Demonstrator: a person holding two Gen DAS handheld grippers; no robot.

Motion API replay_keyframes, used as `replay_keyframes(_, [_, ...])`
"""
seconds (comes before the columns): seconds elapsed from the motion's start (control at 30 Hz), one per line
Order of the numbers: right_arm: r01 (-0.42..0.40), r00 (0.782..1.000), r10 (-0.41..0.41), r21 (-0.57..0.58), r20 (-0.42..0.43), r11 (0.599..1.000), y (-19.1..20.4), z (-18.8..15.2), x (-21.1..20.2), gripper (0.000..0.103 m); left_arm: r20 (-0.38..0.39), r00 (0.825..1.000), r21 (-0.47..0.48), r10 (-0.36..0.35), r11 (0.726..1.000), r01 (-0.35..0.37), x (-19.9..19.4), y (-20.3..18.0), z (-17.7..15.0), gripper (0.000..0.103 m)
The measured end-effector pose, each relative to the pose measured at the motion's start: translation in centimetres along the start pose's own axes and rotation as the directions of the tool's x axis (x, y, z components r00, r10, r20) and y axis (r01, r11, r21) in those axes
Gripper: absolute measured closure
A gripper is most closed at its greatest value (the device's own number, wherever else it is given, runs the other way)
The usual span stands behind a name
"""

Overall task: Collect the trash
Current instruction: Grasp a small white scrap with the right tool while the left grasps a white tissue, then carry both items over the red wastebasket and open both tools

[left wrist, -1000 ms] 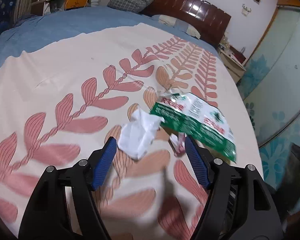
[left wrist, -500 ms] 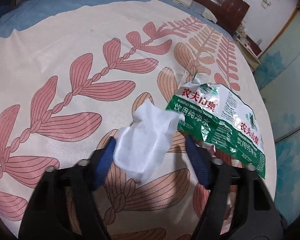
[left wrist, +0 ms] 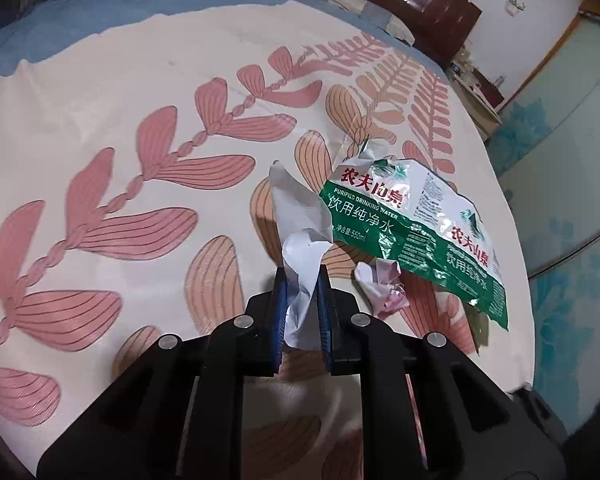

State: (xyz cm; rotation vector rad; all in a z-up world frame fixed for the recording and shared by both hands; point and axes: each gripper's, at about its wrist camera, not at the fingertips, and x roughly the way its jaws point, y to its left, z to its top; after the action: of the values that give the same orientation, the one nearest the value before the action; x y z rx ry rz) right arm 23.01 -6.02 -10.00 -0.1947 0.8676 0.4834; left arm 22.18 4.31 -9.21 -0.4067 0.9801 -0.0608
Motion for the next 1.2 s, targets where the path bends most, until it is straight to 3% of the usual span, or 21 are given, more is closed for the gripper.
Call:
replay_keyframes(0.03, [-0.023,1.000,0.023,-0.001,-0.002,1.000,0.0,-0.1,0.1,0.067,0.004,1.000,-0.002,0.001,1.000,-0.001,-0.4,0.1,-0.2,0.089])
replay_keyframes(0.17, [-0.057,0.998,0.056,0.030,0.034,0.998,-0.7,-0.4,-0.6,0.085,0.015,1.000,-0.011,0.019,1.000,-0.019,-1.5,0.5,-1.0,0.089])
replay_keyframes(0.33, [-0.154,0.983,0.144,0.088,0.114,0.984,-2.3,-0.7,-2.0,0.091,0.036,0.998,-0.001,0.041,0.999,-0.041,-3.7,0.6,-2.6,0.089])
replay_keyframes(0.53, [-0.198,0.972,0.177,0.130,0.156,0.972,-3.1,-1.1,-4.8,0.091,0.073,0.997,-0.036,0.017,0.999,-0.014,-7.8,1.0,-5.4,0.089])
replay_keyframes(0.7, [-0.230,0.947,0.200,0.097,0.251,0.968,-2.9,-2.7,-14.3,0.091,0.168,0.985,-0.027,-0.041,0.999,0.046,-13.2,-0.7,-7.4,0.089])
replay_keyframes(0.83, [-0.252,0.914,0.196,0.120,0.355,0.960,-5.0,-5.2,-24.7,0.091,0.241,0.964,0.029,-0.116,0.993,0.112,-17.4,-4.6,-9.7,0.089])
replay_keyframes(0.93, [-0.236,0.896,0.157,0.148,0.415,0.960,-7.9,-8.8,-33.5,0.091,0.248,0.947,0.115,-0.203,0.977,0.179,-20.2,-9.1,-12.6,0.089])
replay_keyframes(1.07, [-0.152,0.918,0.052,0.229,0.392,0.961,-12.6,-14.6,-40.7,0.091,0.198,0.926,0.204,-0.321,0.938,0.281,-21.9,-15.5,-16.3,0.089])
replay_keyframes(1.17, [-0.001,0.952,-0.098,0.324,0.289,0.946,-17.1,-20.6,-44.4,0.091,0.110,0.898,0.296,-0.426,0.876,0.379,-22.4,-21.7,-19.6,0.089])
replay_keyframes(1.2, [0.021,0.961,-0.115,0.346,0.253,0.938,-18.1,-22.3,-44.9,0.091,0.078,0.887,0.317,-0.455,0.855,0.410,-22.4,-23.4,-20.5,0.089])
